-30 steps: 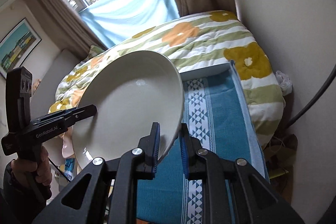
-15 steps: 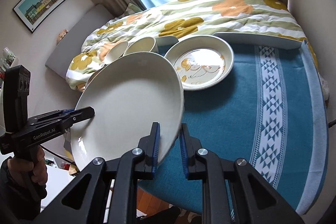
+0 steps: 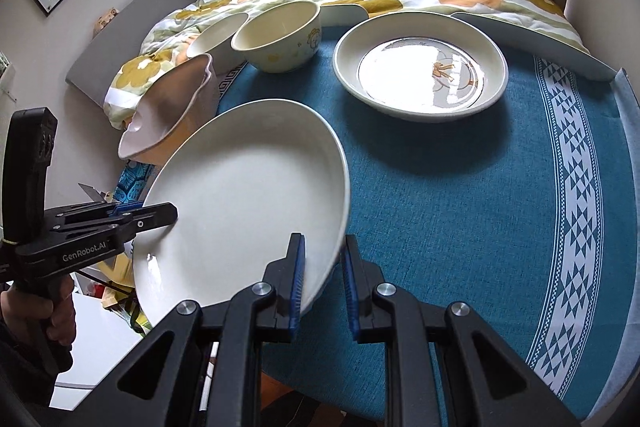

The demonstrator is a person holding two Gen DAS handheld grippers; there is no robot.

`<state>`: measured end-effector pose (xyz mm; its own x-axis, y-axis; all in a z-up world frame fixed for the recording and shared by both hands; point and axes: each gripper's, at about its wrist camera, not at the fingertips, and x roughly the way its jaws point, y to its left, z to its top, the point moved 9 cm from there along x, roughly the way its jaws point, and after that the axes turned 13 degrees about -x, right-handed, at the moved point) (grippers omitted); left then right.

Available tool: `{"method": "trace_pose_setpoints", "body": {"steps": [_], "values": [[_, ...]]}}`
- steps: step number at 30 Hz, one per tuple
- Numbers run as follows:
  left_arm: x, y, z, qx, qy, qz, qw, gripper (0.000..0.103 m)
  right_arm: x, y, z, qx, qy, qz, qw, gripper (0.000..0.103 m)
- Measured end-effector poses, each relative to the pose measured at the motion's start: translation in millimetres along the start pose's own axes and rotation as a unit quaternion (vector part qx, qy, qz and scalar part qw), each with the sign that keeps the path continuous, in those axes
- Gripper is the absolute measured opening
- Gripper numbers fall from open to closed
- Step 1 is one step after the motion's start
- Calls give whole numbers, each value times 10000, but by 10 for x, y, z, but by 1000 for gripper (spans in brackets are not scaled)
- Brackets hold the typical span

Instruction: Organize plates and bowls

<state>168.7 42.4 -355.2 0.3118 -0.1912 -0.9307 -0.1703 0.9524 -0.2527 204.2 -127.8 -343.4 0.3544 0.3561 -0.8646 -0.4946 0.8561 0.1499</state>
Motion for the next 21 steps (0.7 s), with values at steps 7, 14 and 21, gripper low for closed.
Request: {"method": "trace_pose_setpoints", "body": {"steps": [7,14,21], "values": [[135,-16,-1,227,63,140,9996,16,3,-40,28,-84,5,-263,9996,17],[159,-93,-9,541,-54,407,9977,16,41,-38,13,-160,46,-410,9990,17],[136,-129,-14,854,-222,774,9931,16,87,3,-4,-470,180,-658,9966,17]]}}
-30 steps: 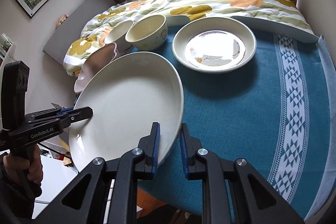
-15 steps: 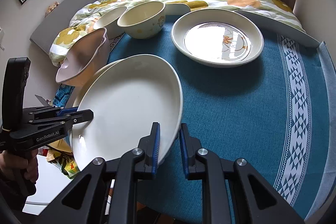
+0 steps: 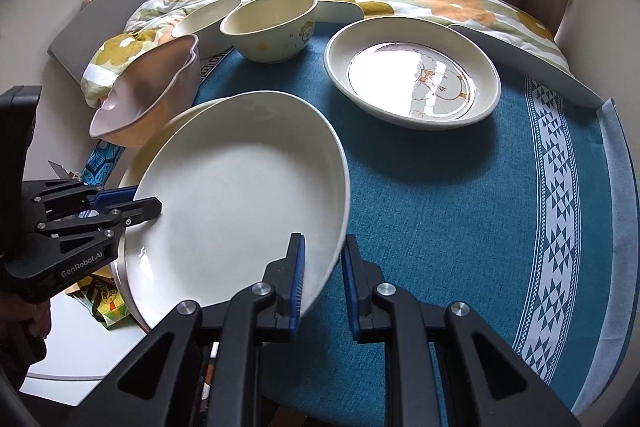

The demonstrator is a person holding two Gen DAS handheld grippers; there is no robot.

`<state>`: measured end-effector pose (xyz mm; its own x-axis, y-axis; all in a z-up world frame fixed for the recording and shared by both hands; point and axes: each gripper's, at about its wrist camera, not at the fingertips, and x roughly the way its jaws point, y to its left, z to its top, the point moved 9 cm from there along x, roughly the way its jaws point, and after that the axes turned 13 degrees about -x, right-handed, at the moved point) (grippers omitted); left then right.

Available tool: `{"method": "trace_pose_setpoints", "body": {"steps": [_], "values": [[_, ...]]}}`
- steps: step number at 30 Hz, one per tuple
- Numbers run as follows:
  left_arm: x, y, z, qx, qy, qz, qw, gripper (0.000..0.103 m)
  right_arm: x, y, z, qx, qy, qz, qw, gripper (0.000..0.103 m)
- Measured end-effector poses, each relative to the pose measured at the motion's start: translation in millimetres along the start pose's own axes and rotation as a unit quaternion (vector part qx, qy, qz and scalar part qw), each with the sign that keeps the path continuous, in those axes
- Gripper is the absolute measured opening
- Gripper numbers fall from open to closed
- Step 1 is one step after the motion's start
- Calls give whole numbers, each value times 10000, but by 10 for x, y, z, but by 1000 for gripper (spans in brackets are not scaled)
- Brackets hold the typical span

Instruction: Organize plates and bowls

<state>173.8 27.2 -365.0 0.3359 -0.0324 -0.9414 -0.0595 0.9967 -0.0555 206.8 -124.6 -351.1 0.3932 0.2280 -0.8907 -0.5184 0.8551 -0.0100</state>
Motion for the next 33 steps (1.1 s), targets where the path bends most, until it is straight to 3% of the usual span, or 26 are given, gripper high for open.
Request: {"method": "trace_pose_setpoints", "body": {"steps": [8,22,33], "values": [[-28,62,10,224,-153,408,9988,16,46,91,24,-538,123,-358,9978,17],[-69,7,-28,648,-327,1043,9919,16,99,137,55,-838,223,-673,9940,17],[-90,-26,-50,732,-363,1165,9898,16,103,161,57,-924,276,-832,9918,17]]}}
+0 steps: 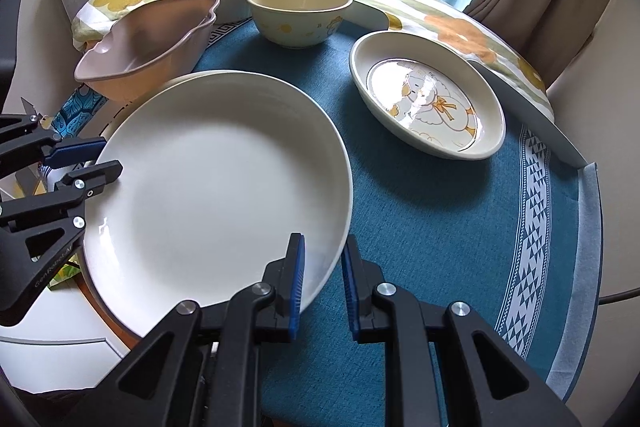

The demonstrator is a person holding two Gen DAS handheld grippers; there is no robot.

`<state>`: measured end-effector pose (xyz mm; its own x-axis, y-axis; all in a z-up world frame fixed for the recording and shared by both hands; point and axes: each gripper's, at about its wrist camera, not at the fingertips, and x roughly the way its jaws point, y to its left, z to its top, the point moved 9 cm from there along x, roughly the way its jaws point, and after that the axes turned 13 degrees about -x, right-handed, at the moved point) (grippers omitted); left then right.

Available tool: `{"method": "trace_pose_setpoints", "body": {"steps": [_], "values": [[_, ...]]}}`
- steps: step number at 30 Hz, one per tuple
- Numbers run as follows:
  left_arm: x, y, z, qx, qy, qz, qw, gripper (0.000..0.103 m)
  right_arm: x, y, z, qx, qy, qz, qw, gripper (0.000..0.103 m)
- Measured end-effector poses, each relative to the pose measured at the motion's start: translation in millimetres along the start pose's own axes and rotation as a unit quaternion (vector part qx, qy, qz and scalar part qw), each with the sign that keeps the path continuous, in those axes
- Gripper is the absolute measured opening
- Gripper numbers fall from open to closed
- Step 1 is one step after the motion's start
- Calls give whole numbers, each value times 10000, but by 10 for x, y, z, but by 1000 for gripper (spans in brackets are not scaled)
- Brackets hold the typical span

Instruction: Organize plates and bowls

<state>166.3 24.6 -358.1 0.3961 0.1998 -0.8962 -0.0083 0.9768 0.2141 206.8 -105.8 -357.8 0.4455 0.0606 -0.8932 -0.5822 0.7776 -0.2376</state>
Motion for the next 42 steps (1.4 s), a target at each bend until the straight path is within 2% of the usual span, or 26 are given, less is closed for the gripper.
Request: {"method": "trace_pose_setpoints", "body": {"steps": [21,31,34,37,39,40,41,42], "values": [[-36,-26,-43,239,-106,461,9986,16,16,8,10,-53,62,-155,9998,17],[-75,3,-11,97,-14,243,9997,16,-7,-33,16,84,-11,-86,9999,17],[-300,26,113,-9,-214,88,9997,16,-170,-145,81,376,-231,35,9990,17],[-609,40,337,-205,-507,-300,9981,24,-418,-318,176,742,-509,143,9958,17],[-830,40,537,-401,-767,-618,9943,55,-601,-455,236,1003,-691,205,9923,18],[-942,39,648,-504,-944,-756,9914,93,-691,-532,259,1137,-777,220,9902,31],[-1069,40,763,-598,-1190,-927,9867,102,-781,-618,274,1283,-877,225,9876,66],[-1189,18,878,-653,-1403,-1161,9811,102,-867,-705,290,1422,-993,228,9846,86]]}}
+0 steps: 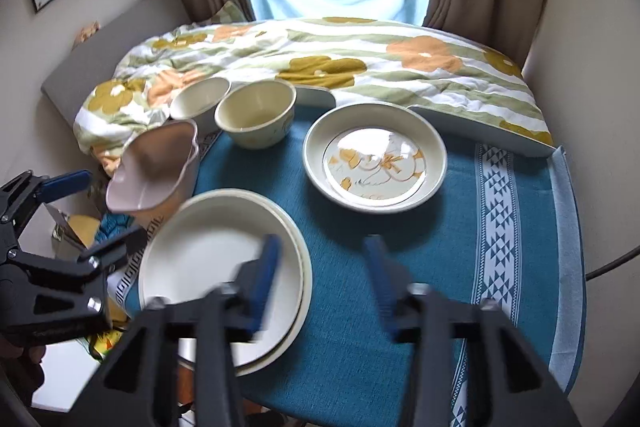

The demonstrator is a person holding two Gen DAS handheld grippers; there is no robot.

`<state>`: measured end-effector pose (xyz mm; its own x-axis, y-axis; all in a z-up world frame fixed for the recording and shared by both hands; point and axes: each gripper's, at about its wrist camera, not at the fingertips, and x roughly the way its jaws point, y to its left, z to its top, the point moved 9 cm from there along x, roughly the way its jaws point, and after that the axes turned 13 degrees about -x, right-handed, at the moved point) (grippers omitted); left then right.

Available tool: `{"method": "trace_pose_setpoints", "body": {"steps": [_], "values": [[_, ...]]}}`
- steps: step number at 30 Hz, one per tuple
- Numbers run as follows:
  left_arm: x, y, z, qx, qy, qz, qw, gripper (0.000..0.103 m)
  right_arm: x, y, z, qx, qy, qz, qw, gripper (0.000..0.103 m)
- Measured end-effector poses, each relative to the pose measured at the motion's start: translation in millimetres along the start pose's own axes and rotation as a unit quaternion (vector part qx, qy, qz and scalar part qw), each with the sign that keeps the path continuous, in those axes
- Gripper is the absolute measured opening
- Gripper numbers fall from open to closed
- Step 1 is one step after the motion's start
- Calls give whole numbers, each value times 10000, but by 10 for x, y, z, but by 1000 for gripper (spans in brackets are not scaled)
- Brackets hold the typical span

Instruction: Organize plates and bowls

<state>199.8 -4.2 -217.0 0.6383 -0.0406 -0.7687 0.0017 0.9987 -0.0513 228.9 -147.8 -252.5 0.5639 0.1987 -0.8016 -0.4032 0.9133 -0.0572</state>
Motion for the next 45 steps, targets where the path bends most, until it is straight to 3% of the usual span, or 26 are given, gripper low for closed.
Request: {"method": "trace_pose_setpoints", "body": {"steps": [1,3,8,10,14,16,18,20,23,27,32,36,40,42,45], "values": [[-31,-66,107,-44,-58,-235,9997,103,-81,-81,52,133,-128,20,9998,102],[37,-164,269,-200,87,-509,9985,102,-220,-266,134,349,-308,22,9989,102],[341,-311,502,-984,534,-976,9889,102,-326,-820,291,414,-246,-212,9986,102],[475,-367,517,-1232,643,-1018,9850,102,-291,-1053,377,347,-264,-343,9985,102],[828,-501,444,-1658,930,-965,9770,101,55,-1390,503,157,-7,57,9999,102],[1035,-561,386,-1927,1104,-891,9710,96,297,-1496,539,89,141,326,9993,102],[1269,-619,332,-2144,1287,-810,9648,88,563,-1575,539,-10,314,602,9977,96],[1502,-641,262,-2356,1481,-705,9579,74,838,-1606,516,-118,507,926,9943,80],[1802,-643,145,-2659,1752,-583,9462,57,1209,-1588,467,-281,791,1351,9873,63],[2074,-668,39,-2798,1979,-439,9384,43,1565,-1522,410,-484,1007,1748,9782,51],[2223,-701,7,-2823,2073,-320,9361,32,1768,-1434,413,-708,1021,2003,9718,34],[2282,-711,24,-2732,2095,-195,9386,28,1852,-1406,420,-734,1063,2114,9688,30],[2296,-654,6,-2769,2078,-88,9381,16,1900,-1388,410,-798,1083,2160,9671,23],[2294,-634,6,-2799,2060,-95,9376,15,1932,-1377,404,-830,1108,2160,9665,14],[2289,-639,14,-2728,2025,-19,9405,15,1937,-1370,401,-871,1081,2111,9676,13]]}}
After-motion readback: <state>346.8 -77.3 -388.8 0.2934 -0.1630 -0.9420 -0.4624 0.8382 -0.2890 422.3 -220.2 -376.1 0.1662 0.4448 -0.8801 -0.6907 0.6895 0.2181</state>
